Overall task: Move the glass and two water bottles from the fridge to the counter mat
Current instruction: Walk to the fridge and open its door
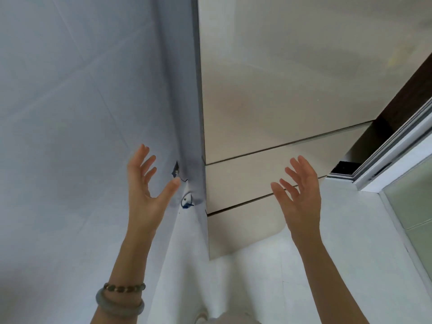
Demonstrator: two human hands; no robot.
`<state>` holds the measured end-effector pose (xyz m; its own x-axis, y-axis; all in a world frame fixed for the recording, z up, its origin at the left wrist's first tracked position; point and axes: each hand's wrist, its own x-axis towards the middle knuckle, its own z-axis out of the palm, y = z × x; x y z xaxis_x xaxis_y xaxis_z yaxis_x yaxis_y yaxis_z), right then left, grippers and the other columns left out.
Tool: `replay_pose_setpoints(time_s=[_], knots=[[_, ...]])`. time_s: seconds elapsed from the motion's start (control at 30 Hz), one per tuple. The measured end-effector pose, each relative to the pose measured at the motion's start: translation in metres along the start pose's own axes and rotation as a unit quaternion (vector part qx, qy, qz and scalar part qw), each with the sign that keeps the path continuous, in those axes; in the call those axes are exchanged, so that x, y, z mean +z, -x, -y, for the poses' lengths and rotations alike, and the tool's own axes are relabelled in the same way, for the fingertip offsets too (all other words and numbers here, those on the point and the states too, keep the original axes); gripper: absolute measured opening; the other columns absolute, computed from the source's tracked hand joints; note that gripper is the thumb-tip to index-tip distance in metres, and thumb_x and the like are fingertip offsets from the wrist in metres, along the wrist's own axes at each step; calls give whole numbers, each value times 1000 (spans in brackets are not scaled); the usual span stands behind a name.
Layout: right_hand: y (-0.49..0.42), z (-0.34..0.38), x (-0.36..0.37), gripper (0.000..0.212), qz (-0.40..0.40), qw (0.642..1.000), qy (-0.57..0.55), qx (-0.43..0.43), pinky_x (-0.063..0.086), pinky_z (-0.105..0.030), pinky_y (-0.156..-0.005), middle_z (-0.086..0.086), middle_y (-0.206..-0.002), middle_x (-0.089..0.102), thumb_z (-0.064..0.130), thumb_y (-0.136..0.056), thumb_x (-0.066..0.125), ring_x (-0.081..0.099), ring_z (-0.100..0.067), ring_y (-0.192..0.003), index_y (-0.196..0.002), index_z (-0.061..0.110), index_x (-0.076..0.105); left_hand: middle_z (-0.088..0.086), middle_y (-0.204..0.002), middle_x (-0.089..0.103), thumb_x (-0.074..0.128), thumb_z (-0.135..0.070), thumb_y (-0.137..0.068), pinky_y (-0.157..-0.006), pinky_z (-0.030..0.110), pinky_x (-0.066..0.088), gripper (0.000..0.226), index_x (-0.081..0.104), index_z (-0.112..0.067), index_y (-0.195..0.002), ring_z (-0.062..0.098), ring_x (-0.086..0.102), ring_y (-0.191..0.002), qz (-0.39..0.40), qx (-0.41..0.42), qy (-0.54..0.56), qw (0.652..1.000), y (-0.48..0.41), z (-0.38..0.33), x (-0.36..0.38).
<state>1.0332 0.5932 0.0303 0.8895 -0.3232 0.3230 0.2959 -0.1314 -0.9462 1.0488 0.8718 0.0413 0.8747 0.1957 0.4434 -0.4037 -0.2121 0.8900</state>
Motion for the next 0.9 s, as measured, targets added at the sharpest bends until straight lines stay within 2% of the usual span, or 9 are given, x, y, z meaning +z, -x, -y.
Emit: replay_pose_setpoints(time_s=[0.23, 0.43, 0.53, 0.63, 0.77, 0.9], knots=[[6, 19, 19, 69, -14, 999, 31, -30, 49, -20, -96, 7, -139, 50, 3, -84, 71, 52, -7, -125, -135, 37, 39, -2, -151, 37, 71, -34, -77, -111, 38, 39, 85, 28, -20, -149, 14, 43, -135, 27, 19, 27, 999, -23, 4, -12], [6, 30, 18, 68, -13, 997, 53, -47, 49, -20, -96, 5, -140, 49, 5, -85, 70, 52, -8, -126, -131, 42, 38, -7, -150, 38, 72, -34, -78, -112, 37, 37, 81, 29, -33, -146, 11, 42, -136, 37, 34, 39, 998, -25, -7, -9], [6, 35, 21, 68, -12, 997, 52, -58, 49, -20, -96, 3, -140, 49, 4, -85, 70, 52, -9, -126, -132, 41, 38, -6, -151, 36, 72, -34, -78, -112, 36, 36, 79, 29, -36, -144, 10, 42, -136, 39, 49, 41, 997, -27, -11, -9], [-3, 48, 25, 68, -2, 996, 47, -77, 48, -21, -98, 10, -138, 49, 5, -85, 70, 51, -7, -126, -133, 40, 37, -5, -151, 35, 72, -32, -78, -112, 32, 36, 81, 29, -28, -146, 11, 41, -136, 51, 68, 46, 995, -35, -25, -4], [-31, 77, 34, 67, 10, 991, 23, -129, 46, -27, -103, 13, -138, 48, 6, -86, 70, 49, -9, -129, -138, 30, 36, -10, -150, 36, 72, -28, -78, -111, 32, 36, 80, 29, -27, -145, 12, 41, -136, 57, 126, 53, 989, -62, -60, 6], [-63, 115, 47, 68, 19, 981, 11, -191, 42, -35, -108, 2, -146, 44, 15, -85, 69, 44, -10, -133, -143, 22, 34, -6, -153, 32, 72, -29, -80, -112, 32, 35, 82, 26, -23, -147, 11, 38, -139, 73, 182, 22, 980, -88, -101, 13]])
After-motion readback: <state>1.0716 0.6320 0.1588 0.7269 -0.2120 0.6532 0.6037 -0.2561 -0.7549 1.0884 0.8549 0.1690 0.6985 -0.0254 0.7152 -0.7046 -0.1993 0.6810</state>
